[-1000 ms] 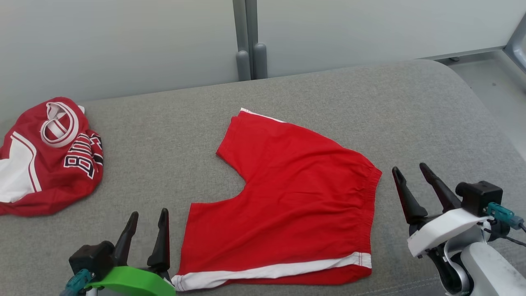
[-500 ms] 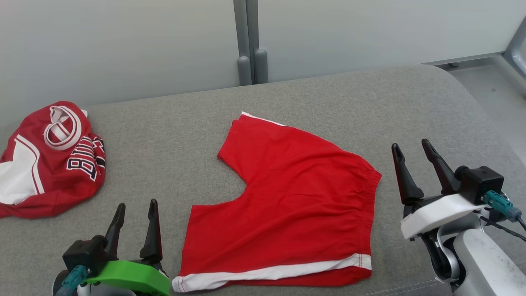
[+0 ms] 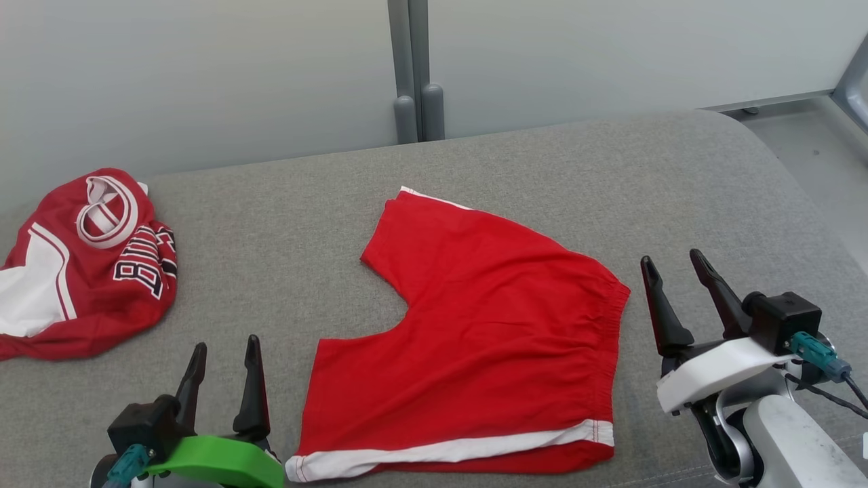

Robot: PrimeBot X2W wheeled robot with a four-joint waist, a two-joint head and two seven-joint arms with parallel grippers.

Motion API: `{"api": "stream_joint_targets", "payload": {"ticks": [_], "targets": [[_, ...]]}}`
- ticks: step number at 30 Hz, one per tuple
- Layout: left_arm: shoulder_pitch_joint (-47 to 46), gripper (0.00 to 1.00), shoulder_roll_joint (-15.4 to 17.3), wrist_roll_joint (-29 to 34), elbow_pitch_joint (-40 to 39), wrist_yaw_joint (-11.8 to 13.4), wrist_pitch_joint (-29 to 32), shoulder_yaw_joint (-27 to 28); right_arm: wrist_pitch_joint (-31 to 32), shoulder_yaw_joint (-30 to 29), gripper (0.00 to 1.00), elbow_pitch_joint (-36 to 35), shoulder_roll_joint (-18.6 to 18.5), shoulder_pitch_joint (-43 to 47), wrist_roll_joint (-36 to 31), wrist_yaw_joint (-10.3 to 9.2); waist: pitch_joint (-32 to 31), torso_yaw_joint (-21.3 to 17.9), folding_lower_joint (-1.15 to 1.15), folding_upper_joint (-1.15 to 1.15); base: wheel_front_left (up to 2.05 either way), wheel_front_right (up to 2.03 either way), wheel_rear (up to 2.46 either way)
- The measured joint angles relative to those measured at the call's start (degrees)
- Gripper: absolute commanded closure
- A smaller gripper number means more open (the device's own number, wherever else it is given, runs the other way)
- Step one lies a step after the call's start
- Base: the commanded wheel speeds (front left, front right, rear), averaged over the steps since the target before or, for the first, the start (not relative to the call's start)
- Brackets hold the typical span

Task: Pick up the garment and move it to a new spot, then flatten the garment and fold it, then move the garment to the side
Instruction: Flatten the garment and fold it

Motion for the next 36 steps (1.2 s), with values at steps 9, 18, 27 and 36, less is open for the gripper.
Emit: {"api": "stream_joint_targets", "payload": {"ticks": [9, 18, 27, 36], "targets": [[3.1, 0.0, -0.1, 0.0, 3.6, 0.0, 0.3, -1.8, 0.0, 1.8, 0.0, 1.9, 0.0, 2.1, -0.2, 0.86, -0.2, 0.1, 0.0, 0.0, 0.0, 0.0, 0.0], [7.1, 0.0, 0.4, -0.7, 6.5, -2.2, 4.5, -4.9, 0.0, 4.0, 0.0, 5.1, -0.7, 5.3, -0.5, 2.74, 0.2, 0.3, 0.0, 0.0, 0.0, 0.0, 0.0], [8.0, 0.0, 1.0, -0.7, 8.6, -4.5, 7.2, -6.7, 0.2, 5.8, 0.0, 6.9, -1.3, 6.2, -0.5, 4.7, 0.7, 0.5, 0.0, 0.0, 0.0, 0.0, 0.0], [7.6, 0.0, 0.8, -2.6, 10.8, -5.9, 7.2, -6.6, 0.2, 7.4, 0.0, 7.8, -1.0, 6.0, -0.6, 6.24, 1.7, -0.5, 0.0, 0.0, 0.0, 0.0, 0.0]]}}
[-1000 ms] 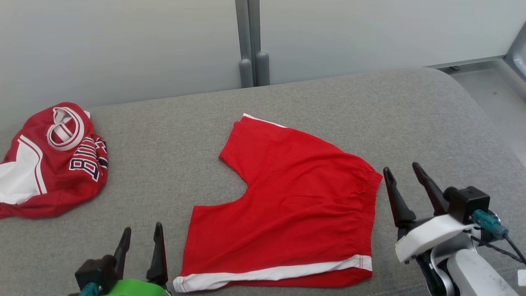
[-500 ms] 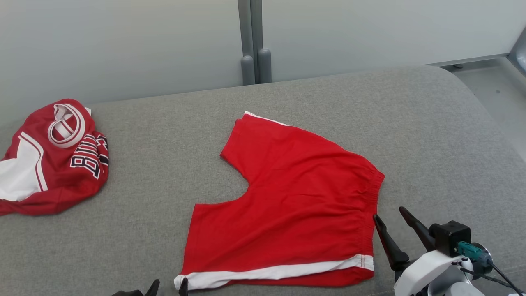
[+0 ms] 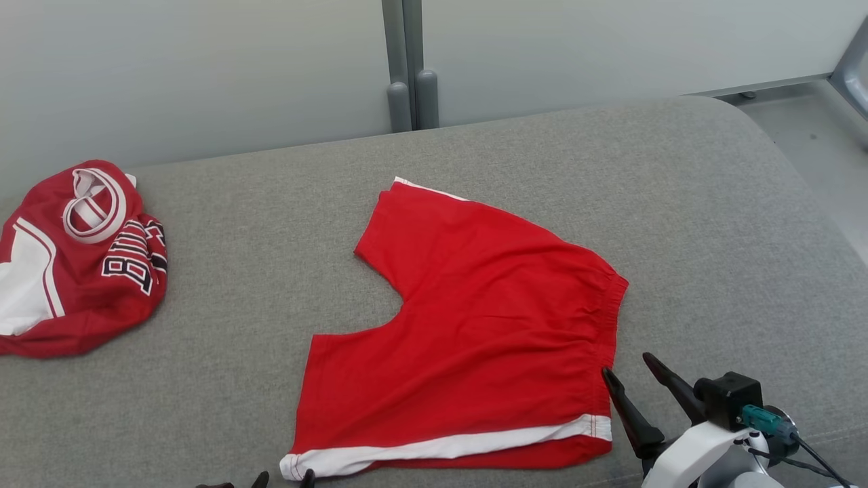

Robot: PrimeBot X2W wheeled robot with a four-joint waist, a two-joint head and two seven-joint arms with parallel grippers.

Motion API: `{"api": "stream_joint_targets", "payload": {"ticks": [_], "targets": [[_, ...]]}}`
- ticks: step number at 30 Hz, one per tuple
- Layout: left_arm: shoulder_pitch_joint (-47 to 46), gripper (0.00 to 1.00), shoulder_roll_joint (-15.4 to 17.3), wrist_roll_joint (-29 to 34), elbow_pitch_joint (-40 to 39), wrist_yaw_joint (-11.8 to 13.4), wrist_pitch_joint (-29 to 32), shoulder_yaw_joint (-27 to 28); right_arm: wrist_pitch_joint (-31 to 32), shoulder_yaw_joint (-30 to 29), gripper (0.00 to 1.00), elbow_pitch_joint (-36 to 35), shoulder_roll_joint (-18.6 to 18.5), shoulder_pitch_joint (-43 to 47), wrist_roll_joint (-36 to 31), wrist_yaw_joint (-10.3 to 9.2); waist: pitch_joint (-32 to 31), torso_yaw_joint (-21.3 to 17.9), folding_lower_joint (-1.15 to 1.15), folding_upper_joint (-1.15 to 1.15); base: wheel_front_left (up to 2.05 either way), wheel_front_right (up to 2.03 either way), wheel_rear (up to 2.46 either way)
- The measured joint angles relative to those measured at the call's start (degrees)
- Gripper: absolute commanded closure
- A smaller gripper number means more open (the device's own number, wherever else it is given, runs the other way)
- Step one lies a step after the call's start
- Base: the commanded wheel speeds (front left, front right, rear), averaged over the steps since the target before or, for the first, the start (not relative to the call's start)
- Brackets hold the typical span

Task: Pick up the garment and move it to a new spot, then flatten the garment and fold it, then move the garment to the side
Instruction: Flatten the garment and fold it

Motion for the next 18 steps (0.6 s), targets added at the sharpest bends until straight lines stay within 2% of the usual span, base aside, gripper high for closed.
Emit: {"api": "stream_joint_targets", "payload": {"ticks": [4, 9, 10, 11, 13, 16, 18], "targets": [[-1.2, 0.0, -0.1, -0.1, 1.3, -1.1, 0.1, -0.4, 0.0, 0.1, 0.0, 0.5, 0.0, -0.2, -0.1, 0.21, 0.4, -0.4, 0.0, 0.0, 0.0, 0.0, 0.0], [-2.1, 0.0, -0.3, -0.4, 2.4, -1.3, 0.1, -0.6, 0.0, 0.1, 0.0, 0.9, 0.0, -0.3, -0.1, 0.48, 0.7, -0.7, 0.0, 0.0, 0.0, 0.0, 0.0], [-2.3, 0.11, -0.3, -0.4, 2.7, -1.5, 0.1, -0.6, 0.0, 0.1, 0.0, 1.0, 0.0, -0.3, -0.1, 0.48, 0.7, -0.7, 0.0, 0.0, 0.0, 0.0, 0.0], [-2.4, 0.42, -0.3, -0.4, 2.8, -1.7, 0.1, -0.7, 0.0, 0.1, 0.0, 1.0, 0.0, -0.3, -0.1, 0.48, 0.8, -0.8, 0.0, 0.0, 0.0, 0.0, 0.0], [-2.6, 0.73, -0.3, -0.4, 3.0, -1.7, 0.1, -0.8, 0.0, 0.0, 0.0, 1.2, 0.0, -0.3, -0.1, 0.48, 0.9, -0.9, 0.0, 0.0, 0.0, 0.0, 0.0], [-2.7, 1.0, -0.3, -0.4, 3.0, -2.0, 0.0, -0.8, 0.0, -0.2, 0.0, 1.5, 0.0, -0.3, -0.1, 0.49, 1.1, -1.0, 0.0, 0.0, 0.0, 0.0, 0.0], [-2.8, 1.0, -0.3, -0.4, 3.1, -2.3, -0.1, -0.8, 0.0, -0.3, 0.0, 1.8, 0.0, -0.3, -0.1, 0.49, 1.2, -0.9, 0.0, 0.0, 0.0, 0.0, 0.0]]}}
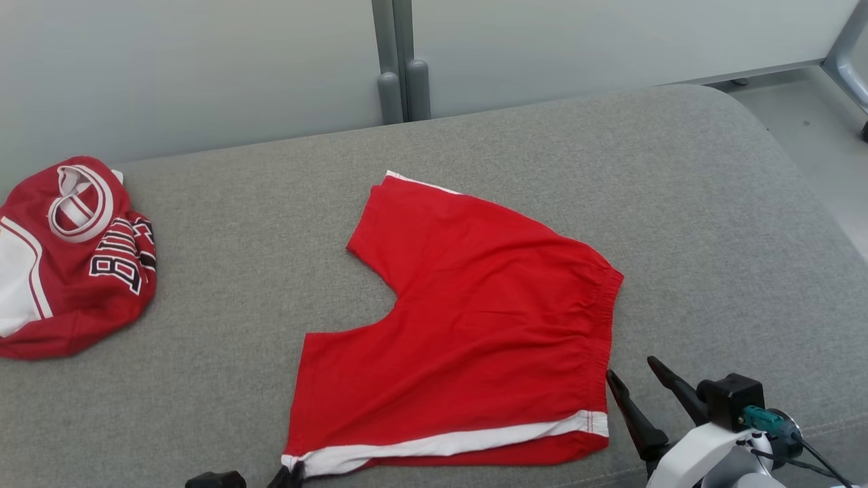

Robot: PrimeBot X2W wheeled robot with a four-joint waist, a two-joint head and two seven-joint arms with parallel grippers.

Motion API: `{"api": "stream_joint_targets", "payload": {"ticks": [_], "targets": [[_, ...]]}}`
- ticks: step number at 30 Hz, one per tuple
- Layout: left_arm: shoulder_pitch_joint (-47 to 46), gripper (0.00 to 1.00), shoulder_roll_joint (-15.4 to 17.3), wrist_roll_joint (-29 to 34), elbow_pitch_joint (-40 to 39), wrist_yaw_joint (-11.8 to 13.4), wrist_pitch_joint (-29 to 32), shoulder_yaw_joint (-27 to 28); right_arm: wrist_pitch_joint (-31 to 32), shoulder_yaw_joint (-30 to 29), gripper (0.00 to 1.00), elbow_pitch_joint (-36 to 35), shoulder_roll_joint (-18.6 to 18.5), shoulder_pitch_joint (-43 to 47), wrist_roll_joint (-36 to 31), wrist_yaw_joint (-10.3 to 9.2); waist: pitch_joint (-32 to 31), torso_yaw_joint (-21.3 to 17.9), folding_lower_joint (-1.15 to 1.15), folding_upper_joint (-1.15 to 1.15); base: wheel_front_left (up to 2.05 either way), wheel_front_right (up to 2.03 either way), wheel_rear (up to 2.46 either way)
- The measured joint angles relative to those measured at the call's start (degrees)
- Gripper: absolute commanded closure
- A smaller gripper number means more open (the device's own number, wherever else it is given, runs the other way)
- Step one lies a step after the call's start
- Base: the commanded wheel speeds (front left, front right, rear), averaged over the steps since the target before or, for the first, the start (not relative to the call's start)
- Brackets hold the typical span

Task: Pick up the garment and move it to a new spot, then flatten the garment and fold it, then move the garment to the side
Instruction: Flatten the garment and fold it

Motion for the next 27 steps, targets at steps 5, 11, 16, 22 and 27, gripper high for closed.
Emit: {"api": "stream_joint_targets", "payload": {"ticks": [5, 11, 16, 22, 27], "targets": [[-0.5, 1.0, 0.0, 0.0, 0.2, -0.5, -0.5, -0.2, 0.0, 0.0, 0.0, 1.0, 0.0, 0.0, 0.4, 0.59, 0.3, 0.2, 0.0, 0.0, 0.0, 0.0, 0.0], [-1.7, 1.0, 0.0, 0.0, -0.5, -0.7, -2.0, 0.1, 0.7, 1.6, 0.0, 2.7, -0.9, 0.2, 0.4, 1.69, 0.6, 0.7, 0.0, 0.0, 0.0, 0.0, 0.0], [-2.5, 1.0, -0.1, 0.0, -1.2, -0.7, -3.0, 0.5, 1.2, 4.1, 0.0, 3.2, -1.0, 0.3, 0.4, 2.67, 1.1, 1.2, 0.0, 0.0, 0.0, 0.0, 0.0], [-2.8, 1.0, -0.1, 0.2, -1.5, -0.8, -3.0, 0.3, 1.7, 6.0, 0.03, 3.7, -0.8, 0.5, 0.4, 3.1, 1.9, 1.9, 0.0, 0.0, 0.0, 0.0, 0.0], [-2.8, 1.0, -0.1, 0.4, -1.5, -0.8, -3.2, 0.3, 1.7, 6.6, 0.37, 4.2, -0.5, 0.5, 0.4, 3.5, 2.2, 2.1, 0.0, 0.0, 0.0, 0.0, 0.0]]}}
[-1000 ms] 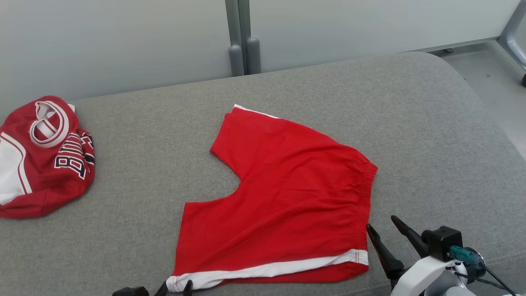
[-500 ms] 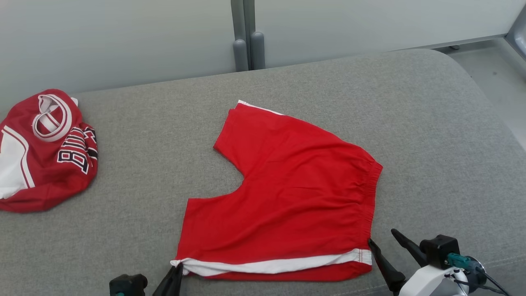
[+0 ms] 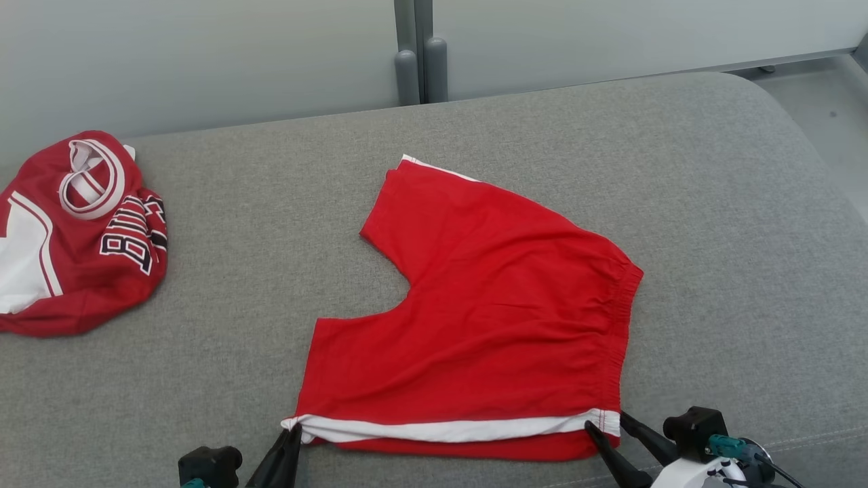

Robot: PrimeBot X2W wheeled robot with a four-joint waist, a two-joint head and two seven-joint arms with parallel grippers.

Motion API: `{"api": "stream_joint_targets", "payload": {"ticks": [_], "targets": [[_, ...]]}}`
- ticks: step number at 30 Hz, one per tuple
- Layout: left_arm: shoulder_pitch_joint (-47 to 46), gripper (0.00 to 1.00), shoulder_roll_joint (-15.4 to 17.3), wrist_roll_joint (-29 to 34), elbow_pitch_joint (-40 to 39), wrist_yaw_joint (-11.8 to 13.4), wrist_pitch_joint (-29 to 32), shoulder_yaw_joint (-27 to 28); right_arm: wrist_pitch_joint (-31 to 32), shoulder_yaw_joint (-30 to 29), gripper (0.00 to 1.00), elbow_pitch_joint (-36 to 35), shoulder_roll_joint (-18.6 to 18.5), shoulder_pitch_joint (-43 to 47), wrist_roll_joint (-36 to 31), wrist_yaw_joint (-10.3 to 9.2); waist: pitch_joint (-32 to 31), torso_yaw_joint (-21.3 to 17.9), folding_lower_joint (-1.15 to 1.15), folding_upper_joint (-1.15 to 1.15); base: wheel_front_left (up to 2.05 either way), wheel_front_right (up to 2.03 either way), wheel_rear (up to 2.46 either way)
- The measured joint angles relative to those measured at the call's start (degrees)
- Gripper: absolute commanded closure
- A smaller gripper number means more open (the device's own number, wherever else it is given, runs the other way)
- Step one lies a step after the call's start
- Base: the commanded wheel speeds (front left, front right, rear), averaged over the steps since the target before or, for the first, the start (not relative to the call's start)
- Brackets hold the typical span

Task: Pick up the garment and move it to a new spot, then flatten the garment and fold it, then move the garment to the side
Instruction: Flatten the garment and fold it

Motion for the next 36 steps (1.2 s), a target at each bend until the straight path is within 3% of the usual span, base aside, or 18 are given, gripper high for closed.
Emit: {"api": "stream_joint_targets", "payload": {"ticks": [2, 7, 10, 11, 21, 29, 36], "targets": [[0.0, 1.0, 0.0, 0.0, 0.0, 0.0, 0.0, 0.0, 0.0, 0.2, 0.51, 0.2, 0.1, -0.1, 0.0, 0.0, 0.1, 0.0, 0.0, 0.0, 0.0, 0.0, 0.0], [-0.1, 1.0, 0.0, 0.0, 0.0, 0.0, 0.0, 0.0, 0.0, 1.0, 0.65, 1.1, 0.2, -0.6, 0.0, 0.01, 0.4, 0.1, 0.0, 0.0, 0.0, 0.0, 0.0], [-0.3, 1.0, 0.0, 0.0, 0.0, 0.0, -0.4, 0.0, 0.0, 1.4, 0.88, 1.4, 0.3, -1.1, 0.1, 0.02, 0.6, 0.2, 0.0, 0.0, 0.0, 0.0, 0.0], [-0.5, 1.0, 0.0, 0.0, 0.0, 0.0, -0.5, 0.1, 0.0, 1.4, 1.0, 1.4, 0.4, -1.4, 0.3, 0.03, 0.6, 0.2, 0.0, 0.0, 0.0, 0.0, 0.0], [-1.6, 1.0, -0.7, -1.5, -2.6, 0.0, -2.4, 3.4, -1.0, -1.9, 1.0, -2.2, 1.3, -4.4, 2.5, 0.51, 0.4, 0.0, 0.0, 0.0, 0.0, 0.0, 0.0], [-2.1, 1.0, -1.3, -1.3, -4.6, -0.2, -2.8, 2.7, -1.3, -5.4, 1.0, -3.7, 1.2, -5.0, 6.5, 0.52, -0.8, -0.3, 0.0, 0.0, 0.0, 0.0, 0.0], [-8.3, 1.0, 0.3, 1.3, -4.5, -0.6, -2.5, 1.3, -1.3, -5.2, 1.0, -4.1, 1.3, -5.0, 9.5, 0.52, -0.8, -1.0, 0.0, 0.0, 0.0, 0.0, 0.0]]}}
